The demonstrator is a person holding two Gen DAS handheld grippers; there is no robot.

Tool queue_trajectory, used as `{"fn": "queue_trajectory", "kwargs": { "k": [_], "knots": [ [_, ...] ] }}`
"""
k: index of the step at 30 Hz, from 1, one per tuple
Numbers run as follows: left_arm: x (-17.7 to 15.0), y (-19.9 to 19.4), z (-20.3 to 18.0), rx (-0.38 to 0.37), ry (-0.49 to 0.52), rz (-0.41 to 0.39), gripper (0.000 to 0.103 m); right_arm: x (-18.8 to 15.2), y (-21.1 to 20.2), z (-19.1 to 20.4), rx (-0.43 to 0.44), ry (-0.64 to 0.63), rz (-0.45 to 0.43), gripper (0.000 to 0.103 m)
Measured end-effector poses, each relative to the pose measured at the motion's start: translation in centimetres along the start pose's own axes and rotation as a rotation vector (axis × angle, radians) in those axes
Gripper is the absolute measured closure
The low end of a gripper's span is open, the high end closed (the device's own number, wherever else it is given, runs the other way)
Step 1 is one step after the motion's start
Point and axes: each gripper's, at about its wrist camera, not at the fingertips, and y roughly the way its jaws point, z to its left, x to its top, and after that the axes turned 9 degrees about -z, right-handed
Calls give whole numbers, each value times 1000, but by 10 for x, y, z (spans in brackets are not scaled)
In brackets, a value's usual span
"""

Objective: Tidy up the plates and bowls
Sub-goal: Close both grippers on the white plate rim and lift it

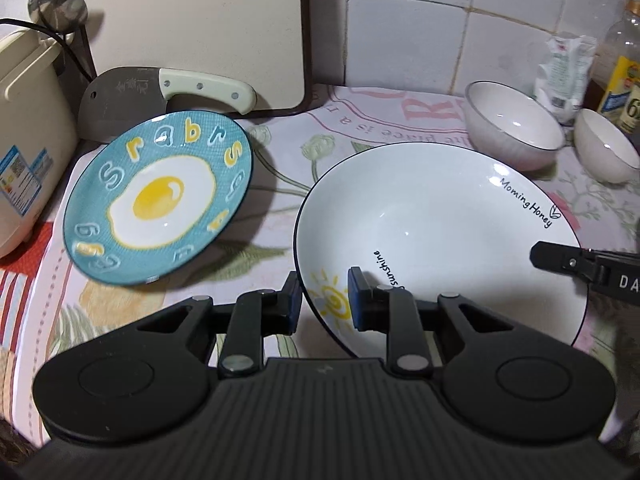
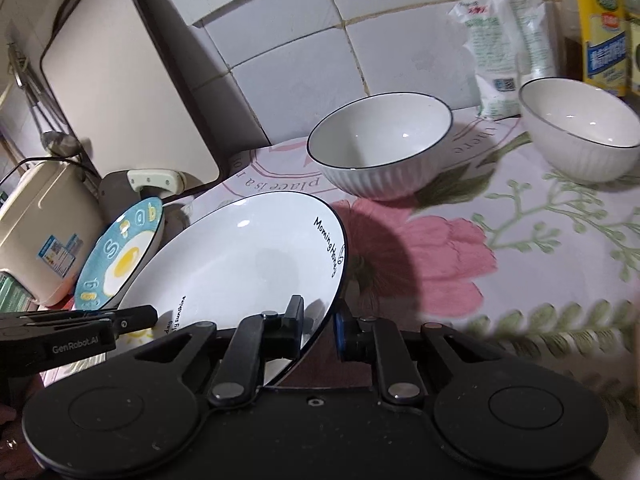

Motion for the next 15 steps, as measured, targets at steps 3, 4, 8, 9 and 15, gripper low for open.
{"fn": "queue_trajectory", "kwargs": {
  "k": [3,4,8,9,15],
  "knots": [
    [-2,-20,-6,-17,-3,3,81,-3,-22,-4,-2,25,2,83],
    [-3,-27,-9,-20,2,3,81,-5,-30,-5,-2,31,0,83],
    [-8,-51,-24,-28,15,9,81,-9,-60,-6,-6,21,-6,83],
    [-9,-55,-27,-33,14,12,81,-9,-67,-7,-10,18,-6,83],
    [-16,-71,-51,-69,24,7,81,-14,-102,-20,-36,6,-29,83]
  ]
}}
